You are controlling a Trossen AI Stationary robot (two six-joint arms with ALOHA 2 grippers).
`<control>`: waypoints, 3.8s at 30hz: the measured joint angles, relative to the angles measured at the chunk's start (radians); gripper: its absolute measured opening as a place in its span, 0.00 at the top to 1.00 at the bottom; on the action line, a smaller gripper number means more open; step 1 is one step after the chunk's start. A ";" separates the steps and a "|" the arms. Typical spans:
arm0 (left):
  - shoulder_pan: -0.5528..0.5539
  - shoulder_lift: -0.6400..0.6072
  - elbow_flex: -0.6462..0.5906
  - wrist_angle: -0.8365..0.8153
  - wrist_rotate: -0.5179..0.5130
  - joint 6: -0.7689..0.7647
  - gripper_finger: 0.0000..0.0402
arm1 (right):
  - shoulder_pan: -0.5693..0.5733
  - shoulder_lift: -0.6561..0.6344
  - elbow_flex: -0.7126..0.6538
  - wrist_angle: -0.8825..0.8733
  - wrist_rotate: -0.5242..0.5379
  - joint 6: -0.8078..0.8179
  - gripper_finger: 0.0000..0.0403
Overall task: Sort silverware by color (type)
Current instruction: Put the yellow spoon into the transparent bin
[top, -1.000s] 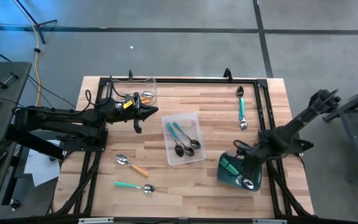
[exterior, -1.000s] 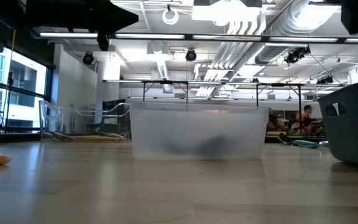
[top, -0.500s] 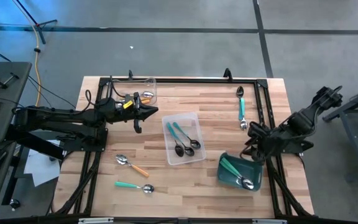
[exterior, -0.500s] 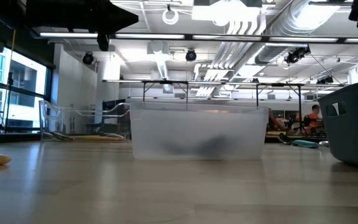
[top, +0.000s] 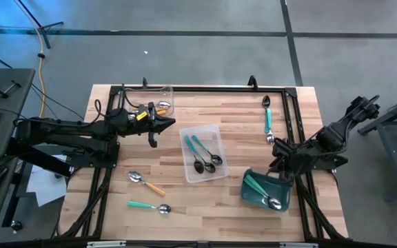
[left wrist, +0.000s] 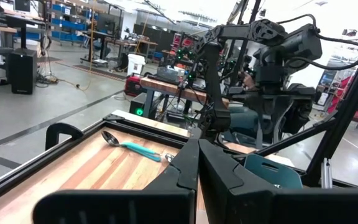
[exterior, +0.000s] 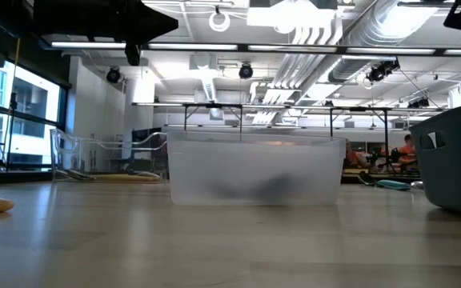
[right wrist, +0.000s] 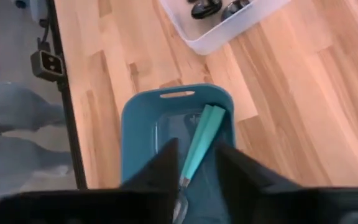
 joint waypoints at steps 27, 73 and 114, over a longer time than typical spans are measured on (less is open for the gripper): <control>0.000 0.000 0.000 0.004 0.000 -0.027 1.00 | -0.252 -0.002 -0.419 1.117 0.084 -0.425 1.00; -0.001 -0.003 0.000 0.005 -0.030 -0.025 1.00 | -0.900 0.138 -0.423 1.586 -0.465 -0.813 1.00; -0.001 -0.003 0.000 -0.034 -0.032 0.009 0.46 | -0.900 0.138 -0.423 1.586 -0.464 -0.802 1.00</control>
